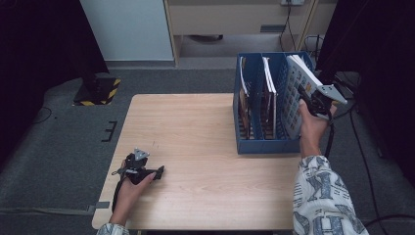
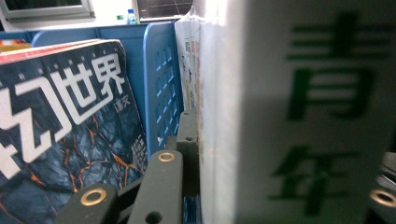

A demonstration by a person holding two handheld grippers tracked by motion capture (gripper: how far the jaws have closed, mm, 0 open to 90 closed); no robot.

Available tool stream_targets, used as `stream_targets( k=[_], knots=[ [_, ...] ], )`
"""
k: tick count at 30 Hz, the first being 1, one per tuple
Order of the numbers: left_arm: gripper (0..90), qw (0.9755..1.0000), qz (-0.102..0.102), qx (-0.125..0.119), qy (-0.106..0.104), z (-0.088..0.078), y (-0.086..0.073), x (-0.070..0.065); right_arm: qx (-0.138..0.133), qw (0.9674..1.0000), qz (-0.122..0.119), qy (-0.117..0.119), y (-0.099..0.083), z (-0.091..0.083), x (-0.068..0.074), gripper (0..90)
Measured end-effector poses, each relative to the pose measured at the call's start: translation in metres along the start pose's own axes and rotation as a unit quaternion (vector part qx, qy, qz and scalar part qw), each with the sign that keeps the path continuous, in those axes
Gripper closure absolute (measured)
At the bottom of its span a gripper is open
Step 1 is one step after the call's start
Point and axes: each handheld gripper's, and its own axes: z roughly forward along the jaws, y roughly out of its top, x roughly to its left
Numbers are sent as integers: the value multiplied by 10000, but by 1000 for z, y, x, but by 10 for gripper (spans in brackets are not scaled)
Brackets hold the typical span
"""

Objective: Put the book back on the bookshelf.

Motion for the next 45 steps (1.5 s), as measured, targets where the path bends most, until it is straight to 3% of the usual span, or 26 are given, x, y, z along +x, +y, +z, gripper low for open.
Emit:
stream_targets(
  k=[12, 18, 24, 33, 45],
  knots=[
    [0, 10000, -12, -1, 22, 0, 0, -1, 54, 9999, -93, 68, -8, 5, 9, 738],
    [1, 10000, -15, -1, 23, 0, 0, -1, 23, 9998, -173, -35, -8, 6, 11, 739],
    [0, 10000, -17, 10, 31, 0, 1, -1, -33, 9999, -97, -31, -11, 9, 10, 739],
    [1, 10000, -16, 8, 38, 0, 1, -1, 140, 9999, -55, -38, -15, 1, 8, 733],
    [1, 10000, -14, 11, 35, 0, 1, -1, 94, 9995, -133, 265, -10, -3, 11, 718]
  ],
)
